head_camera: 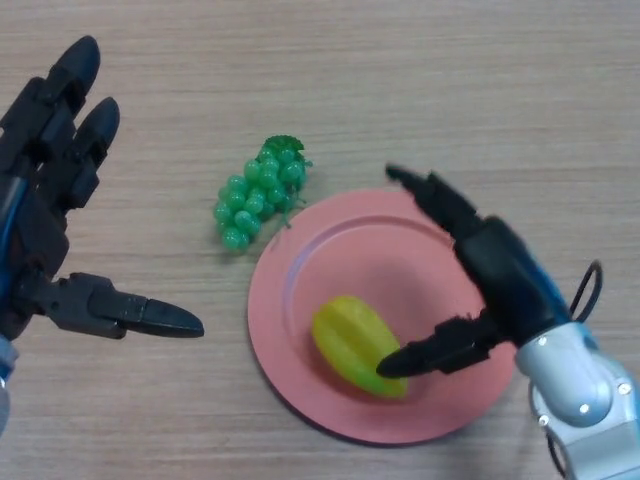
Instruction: Pick up the yellow starfruit and place it on the plate
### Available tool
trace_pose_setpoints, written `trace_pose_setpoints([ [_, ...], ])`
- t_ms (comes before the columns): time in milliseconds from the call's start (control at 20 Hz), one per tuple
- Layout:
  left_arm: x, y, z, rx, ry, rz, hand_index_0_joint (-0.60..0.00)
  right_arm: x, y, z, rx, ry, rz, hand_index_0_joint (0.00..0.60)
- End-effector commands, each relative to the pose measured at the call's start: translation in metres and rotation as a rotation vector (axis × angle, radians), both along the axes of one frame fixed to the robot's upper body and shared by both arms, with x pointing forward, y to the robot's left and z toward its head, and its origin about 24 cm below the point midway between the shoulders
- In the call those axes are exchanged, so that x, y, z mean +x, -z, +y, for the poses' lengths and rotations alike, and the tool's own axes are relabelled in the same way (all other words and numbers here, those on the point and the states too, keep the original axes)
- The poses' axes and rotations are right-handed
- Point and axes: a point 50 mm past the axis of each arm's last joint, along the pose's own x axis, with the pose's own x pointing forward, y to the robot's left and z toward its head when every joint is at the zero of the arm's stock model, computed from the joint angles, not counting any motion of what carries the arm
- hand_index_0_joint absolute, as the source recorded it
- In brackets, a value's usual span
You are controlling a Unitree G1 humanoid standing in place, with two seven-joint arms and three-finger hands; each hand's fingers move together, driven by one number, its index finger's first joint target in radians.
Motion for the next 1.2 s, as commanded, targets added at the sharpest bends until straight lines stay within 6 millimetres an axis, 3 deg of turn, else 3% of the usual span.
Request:
trace_pose_setpoints([
  [50,-0.009,-0.034,0.002,0.026,0.006,-0.194,0.000,0.000,-0.040,-0.007,0.093,0.018,-0.187,0.000],
  [200,-0.006,-0.032,0.000,0.014,0.014,-0.199,0.000,-0.009,-0.063,-0.023,0.134,0.017,-0.238,0.000],
  [450,-0.006,-0.028,0.000,0.000,0.020,-0.176,0.000,-0.028,-0.077,-0.052,0.211,0.052,-0.218,0.000],
  [650,-0.013,-0.026,-0.005,-0.010,0.037,-0.138,0.000,-0.036,-0.086,-0.053,0.276,0.053,-0.243,0.000],
  [950,-0.020,-0.027,0.004,-0.011,0.009,-0.134,0.000,-0.048,-0.083,-0.062,0.338,0.027,-0.229,0.000],
  [1200,-0.016,-0.025,0.004,-0.013,-0.016,-0.119,0.000,-0.049,-0.086,-0.059,0.345,0.004,-0.216,0.000],
])
